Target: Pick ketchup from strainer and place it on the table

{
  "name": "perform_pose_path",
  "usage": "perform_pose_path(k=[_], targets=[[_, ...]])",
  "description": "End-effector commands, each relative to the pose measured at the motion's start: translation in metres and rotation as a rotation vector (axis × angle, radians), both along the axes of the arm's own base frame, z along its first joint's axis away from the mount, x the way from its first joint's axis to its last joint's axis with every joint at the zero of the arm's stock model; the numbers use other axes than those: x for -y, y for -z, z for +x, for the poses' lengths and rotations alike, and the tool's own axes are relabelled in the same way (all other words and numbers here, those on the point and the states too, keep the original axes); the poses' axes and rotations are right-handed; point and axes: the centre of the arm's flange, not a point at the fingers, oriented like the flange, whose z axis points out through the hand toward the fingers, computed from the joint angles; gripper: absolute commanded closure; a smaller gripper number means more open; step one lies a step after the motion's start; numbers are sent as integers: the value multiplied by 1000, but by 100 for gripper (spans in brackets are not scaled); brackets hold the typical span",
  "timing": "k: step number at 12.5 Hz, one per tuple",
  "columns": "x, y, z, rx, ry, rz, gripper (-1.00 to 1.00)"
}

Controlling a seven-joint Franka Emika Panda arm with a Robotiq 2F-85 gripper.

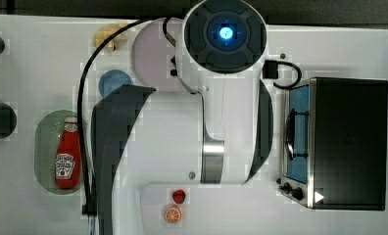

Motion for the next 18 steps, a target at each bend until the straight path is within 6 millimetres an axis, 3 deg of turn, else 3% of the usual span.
perform_pose_path(k=[1,3,5,8,11,18], targets=[[23,-85,-95,-38,130,3,-60],[13,-84,-90,-20,110,-1,-99],[-17,-80,-81,6,54,-8,-100],[-83,-66,-71,26,-70,-21,-100],[-156,-41,-74,-8,-208,-31,-100],[-312,29,-121,-102,-523,-28,-100]])
